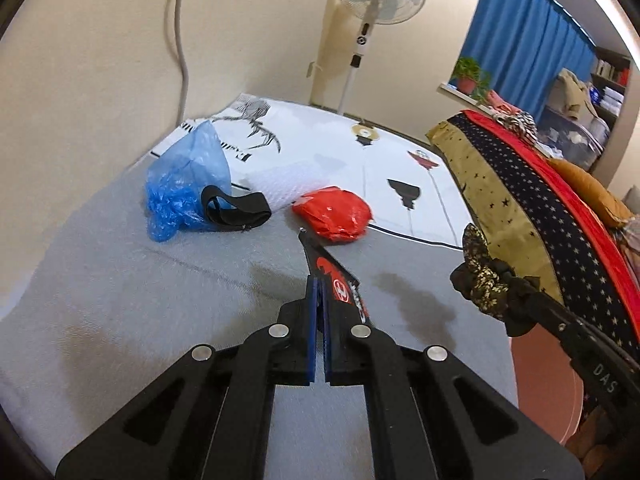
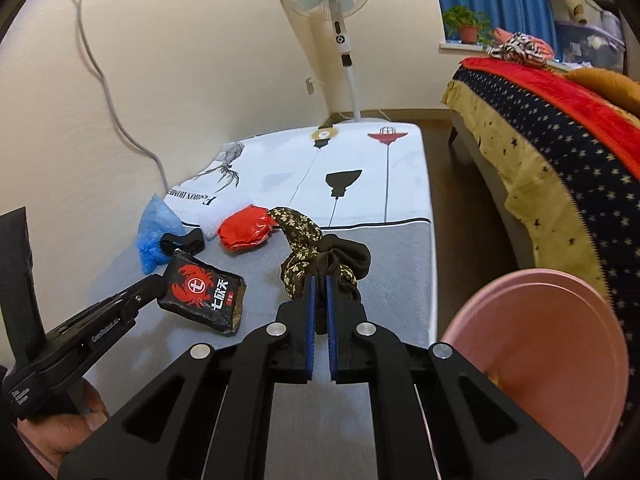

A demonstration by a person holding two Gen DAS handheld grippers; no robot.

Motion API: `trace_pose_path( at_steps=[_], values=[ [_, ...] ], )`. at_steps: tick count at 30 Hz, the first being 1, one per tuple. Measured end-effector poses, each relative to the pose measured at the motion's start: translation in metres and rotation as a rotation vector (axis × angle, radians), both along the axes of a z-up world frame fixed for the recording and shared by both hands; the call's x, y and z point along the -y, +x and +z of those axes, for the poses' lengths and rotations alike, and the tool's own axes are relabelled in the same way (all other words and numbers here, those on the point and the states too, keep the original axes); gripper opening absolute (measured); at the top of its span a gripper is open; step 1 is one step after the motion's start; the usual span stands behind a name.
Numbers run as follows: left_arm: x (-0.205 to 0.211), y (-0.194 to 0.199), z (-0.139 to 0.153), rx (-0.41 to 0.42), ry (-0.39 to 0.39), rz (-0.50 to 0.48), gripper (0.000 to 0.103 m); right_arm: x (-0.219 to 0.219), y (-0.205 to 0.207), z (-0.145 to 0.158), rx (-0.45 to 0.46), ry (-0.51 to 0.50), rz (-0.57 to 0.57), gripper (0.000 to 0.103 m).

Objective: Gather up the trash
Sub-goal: 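Carry the cloth and black packet over the pink bin with both grippers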

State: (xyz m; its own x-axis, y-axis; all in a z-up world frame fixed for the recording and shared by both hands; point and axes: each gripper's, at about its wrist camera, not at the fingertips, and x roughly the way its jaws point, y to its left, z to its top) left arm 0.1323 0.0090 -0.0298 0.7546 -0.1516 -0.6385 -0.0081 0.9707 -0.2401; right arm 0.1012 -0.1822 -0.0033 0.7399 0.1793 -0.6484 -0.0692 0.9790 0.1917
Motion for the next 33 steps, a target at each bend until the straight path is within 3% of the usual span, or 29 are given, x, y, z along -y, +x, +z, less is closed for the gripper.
trace_pose_path(
  at_steps=[19, 33],
  values=[
    [0.036, -0.064, 0.037, 0.097, 0.074, -0.135, 0.002, 0.028, -0.084, 0.049, 0.098, -0.015, -0.070, 0.005],
    [0.059, -0.088, 0.051, 0.149, 0.071, -0.225, 0.002, 0.047, -0.119, 0.066, 0.127, -0.018, -0.127, 0.005]
  ],
)
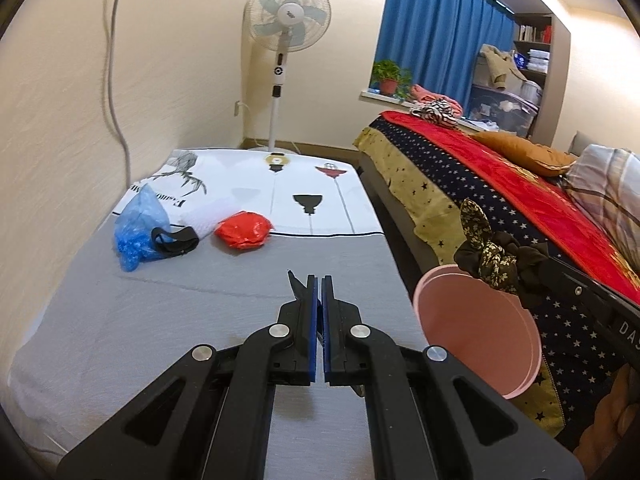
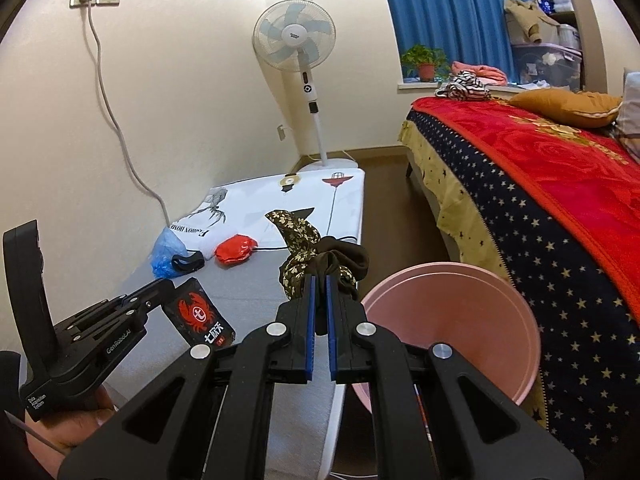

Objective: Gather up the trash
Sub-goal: 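Carry the cloth and black packet over the pink bin with both grippers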

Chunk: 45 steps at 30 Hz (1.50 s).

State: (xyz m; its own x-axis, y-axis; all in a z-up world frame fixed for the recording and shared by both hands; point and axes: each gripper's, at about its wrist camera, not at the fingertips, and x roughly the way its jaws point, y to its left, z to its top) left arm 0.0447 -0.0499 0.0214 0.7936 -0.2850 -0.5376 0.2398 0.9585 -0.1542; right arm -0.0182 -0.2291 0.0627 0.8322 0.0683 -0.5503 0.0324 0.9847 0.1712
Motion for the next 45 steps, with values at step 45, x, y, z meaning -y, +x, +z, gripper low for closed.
trace_pose_path(
  at_steps=[45],
  values=[
    [0.124, 0.004, 0.001, 0.044, -0.002, -0.295, 0.002, 0.091, -0.012, 0.007, -0.035, -0.029, -0.302, 0.005]
  ],
)
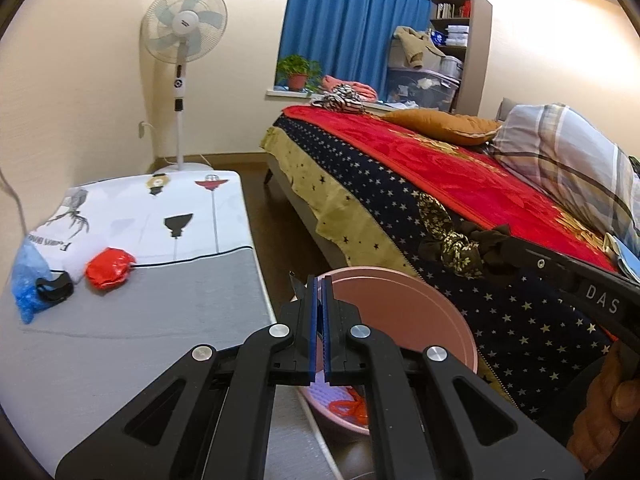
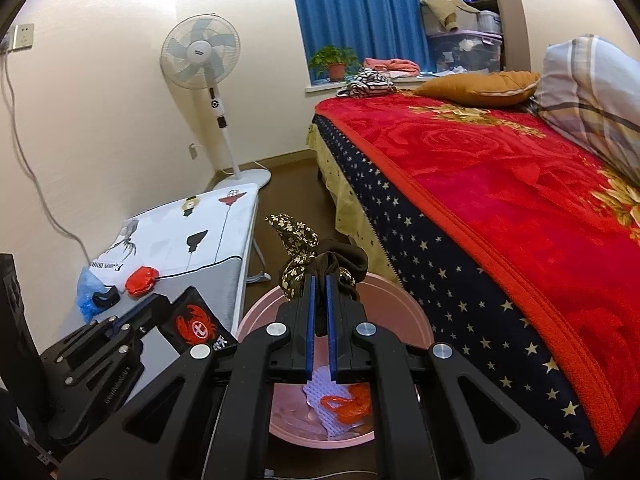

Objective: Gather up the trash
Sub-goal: 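Carry the cloth and black packet over the pink bin with both grippers, then open both grippers to drop the cloth and packet into the bin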

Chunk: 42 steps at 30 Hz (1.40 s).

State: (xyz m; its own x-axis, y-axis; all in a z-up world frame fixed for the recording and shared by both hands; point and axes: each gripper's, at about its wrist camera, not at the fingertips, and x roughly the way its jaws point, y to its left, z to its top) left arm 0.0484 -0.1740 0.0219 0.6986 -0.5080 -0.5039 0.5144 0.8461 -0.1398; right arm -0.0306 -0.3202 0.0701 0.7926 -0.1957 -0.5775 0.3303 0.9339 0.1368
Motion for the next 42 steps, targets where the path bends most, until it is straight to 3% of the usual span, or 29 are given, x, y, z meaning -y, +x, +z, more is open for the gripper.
trace_pose_path(
  at_steps=[34, 37, 39, 40, 41, 42],
  values=[
    [0.030, 0.019, -0.026, -0.076, 0.012, -0.069, 0.002, 0.007, 0.007, -0.011, -0.031, -0.029, -0.065, 0.006],
    [0.031, 0.022, -0.030, -0.096, 0.018, -0.063, 0.005, 0.010, 0.006, -0.013, -0.037, -0.029, -0.074, 0.012],
    [0.030, 0.025, -0.032, -0.115, 0.014, -0.061, 0.020, 0.012, 0.006, -0.016, -0.052, -0.023, -0.079, 0.028],
    [0.028, 0.025, -0.033, -0.119, 0.010, -0.056, 0.029, 0.013, 0.006, -0.016, -0.052, -0.023, -0.084, 0.042],
    [0.026, 0.025, -0.033, -0.119, 0.010, -0.046, 0.029, 0.013, 0.005, -0.016, -0.051, -0.024, -0.092, 0.049],
    [0.024, 0.025, -0.033, -0.121, 0.010, -0.040, 0.029, 0.013, 0.005, -0.016, -0.050, -0.022, -0.094, 0.050]
  ],
)
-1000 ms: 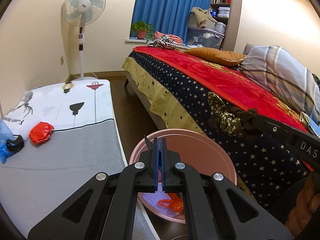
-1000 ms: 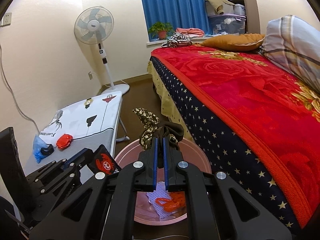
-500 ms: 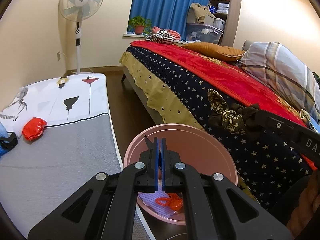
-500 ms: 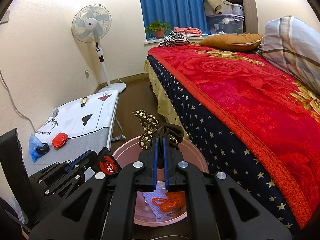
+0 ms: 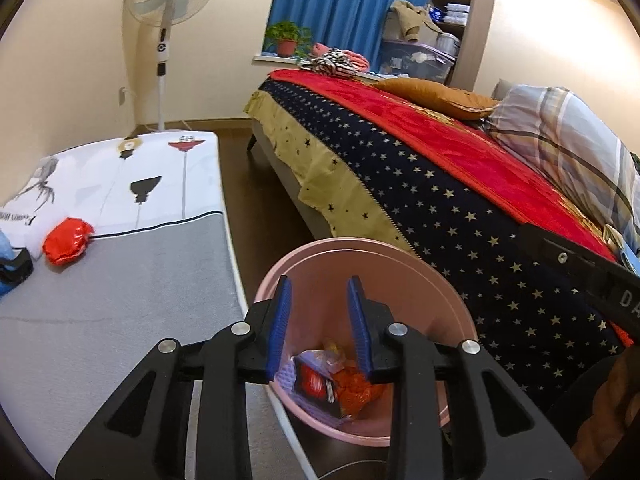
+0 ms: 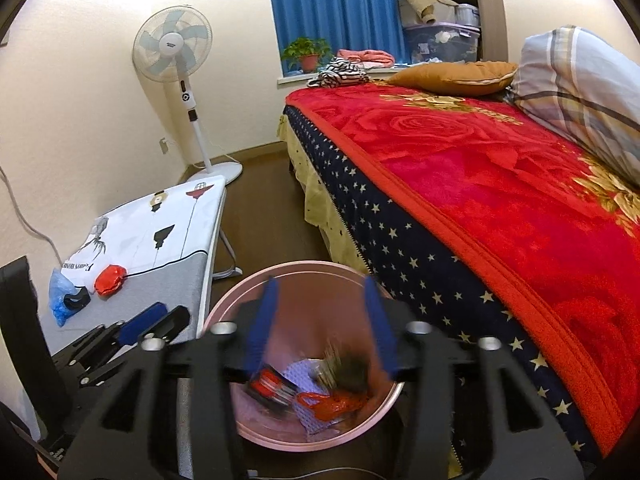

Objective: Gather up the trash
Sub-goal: 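Open both grippers to drop the cloth and packet into the bin, then move both grippers back toward the red bag and blue bag on the mattress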

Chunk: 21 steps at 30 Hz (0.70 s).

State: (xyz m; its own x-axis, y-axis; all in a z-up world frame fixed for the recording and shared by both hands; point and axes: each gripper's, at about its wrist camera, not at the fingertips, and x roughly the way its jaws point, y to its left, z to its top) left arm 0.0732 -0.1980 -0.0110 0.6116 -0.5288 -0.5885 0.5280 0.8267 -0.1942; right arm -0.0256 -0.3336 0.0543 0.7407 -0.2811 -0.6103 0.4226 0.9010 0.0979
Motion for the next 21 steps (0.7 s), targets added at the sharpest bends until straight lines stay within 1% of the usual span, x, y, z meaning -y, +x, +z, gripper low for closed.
trace_pose_path(
  at_steps=[6, 12, 21],
  values=[
    [-0.014, -0.002, 0.004, 0.010, 0.002, 0.032, 0.029, -0.007, -0.001, 0.001, 0.012, -0.007, 0.022, 0.050],
    [-0.032, -0.001, 0.007, 0.018, -0.002, 0.076, 0.029, -0.018, -0.003, 0.004, 0.044, -0.015, 0.064, 0.050],
    [-0.068, 0.004, 0.010, 0.030, -0.010, 0.168, 0.029, -0.044, 0.002, 0.005, 0.087, -0.021, 0.145, 0.050]
  ],
)
